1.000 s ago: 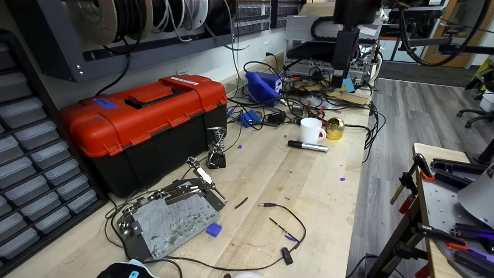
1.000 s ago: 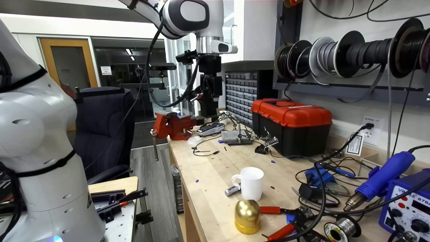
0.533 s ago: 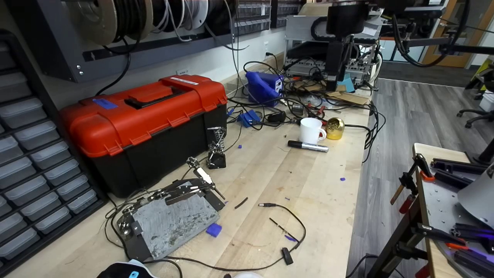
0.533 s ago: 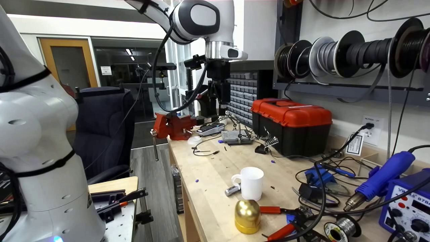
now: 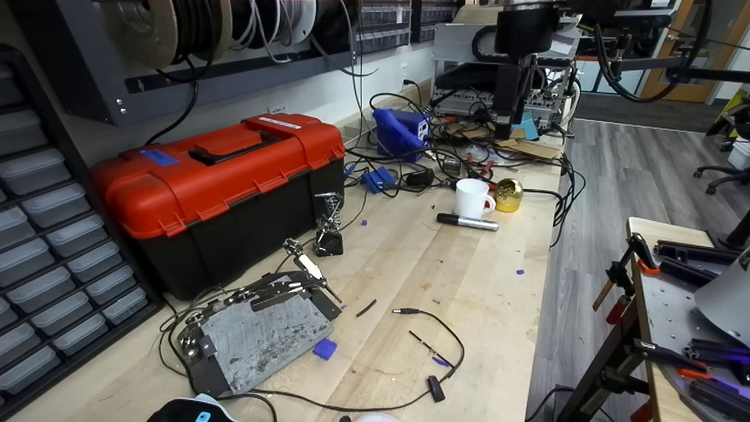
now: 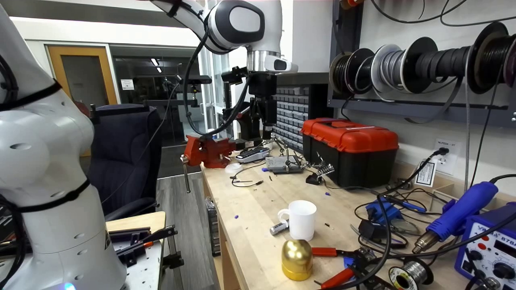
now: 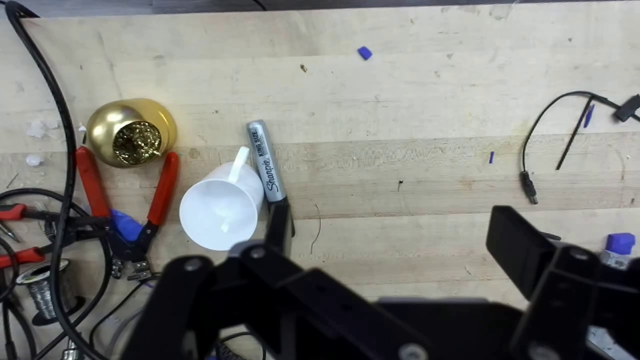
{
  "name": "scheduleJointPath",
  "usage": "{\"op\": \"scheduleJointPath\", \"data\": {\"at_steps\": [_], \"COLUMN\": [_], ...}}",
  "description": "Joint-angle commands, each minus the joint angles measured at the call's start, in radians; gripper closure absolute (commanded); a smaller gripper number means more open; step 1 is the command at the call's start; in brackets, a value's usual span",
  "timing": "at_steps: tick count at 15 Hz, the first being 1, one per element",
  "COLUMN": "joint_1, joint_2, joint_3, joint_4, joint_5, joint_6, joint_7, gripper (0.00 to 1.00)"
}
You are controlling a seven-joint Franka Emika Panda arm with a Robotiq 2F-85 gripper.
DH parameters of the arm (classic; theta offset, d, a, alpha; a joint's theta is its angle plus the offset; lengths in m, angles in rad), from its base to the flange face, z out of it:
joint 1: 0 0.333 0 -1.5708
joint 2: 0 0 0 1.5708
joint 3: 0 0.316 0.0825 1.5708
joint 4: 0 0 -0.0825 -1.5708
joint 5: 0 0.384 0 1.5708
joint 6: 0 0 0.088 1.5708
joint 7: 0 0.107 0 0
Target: Put the marker in the mug cup
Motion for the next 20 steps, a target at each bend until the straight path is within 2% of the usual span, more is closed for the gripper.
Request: {"op": "scheduleJointPath", "data": {"at_steps": [1,9,20], "joint_1": [-0.001,-0.017,-0.029], "joint_2": [0.059,0.245,0.407], "joint_3": [-0.007,-0.04,-0.095], "joint_4": [0.038,0.122,0.169], "joint_5": [-0.006,-0.04,-0.037], "joint_6": [0.01,0.061,0.146], "joint_7": [0.001,0.004,-0.003], "gripper": [0.0,0.0,0.0]}}
